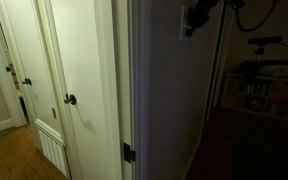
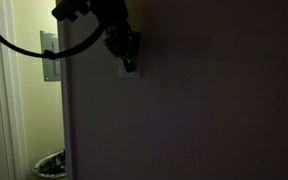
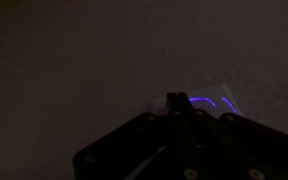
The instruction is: Turn on the right switch
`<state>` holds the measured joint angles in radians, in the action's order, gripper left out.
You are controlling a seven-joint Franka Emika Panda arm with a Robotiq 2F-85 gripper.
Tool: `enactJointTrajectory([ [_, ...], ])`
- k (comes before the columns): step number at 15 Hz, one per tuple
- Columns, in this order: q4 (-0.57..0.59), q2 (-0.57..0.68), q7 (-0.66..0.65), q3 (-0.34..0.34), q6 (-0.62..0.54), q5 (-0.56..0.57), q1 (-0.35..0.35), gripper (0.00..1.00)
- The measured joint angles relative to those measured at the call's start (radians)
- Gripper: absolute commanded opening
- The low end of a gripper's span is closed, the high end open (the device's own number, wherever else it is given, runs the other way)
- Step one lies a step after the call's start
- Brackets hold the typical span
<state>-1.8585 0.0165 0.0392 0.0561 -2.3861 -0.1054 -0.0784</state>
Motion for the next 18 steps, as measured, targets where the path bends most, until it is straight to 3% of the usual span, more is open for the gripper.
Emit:
enactJointTrajectory([
  [18, 0.031, -0.009, 0.000, -0.001, 0.029, -0.017, 0.000, 0.05],
])
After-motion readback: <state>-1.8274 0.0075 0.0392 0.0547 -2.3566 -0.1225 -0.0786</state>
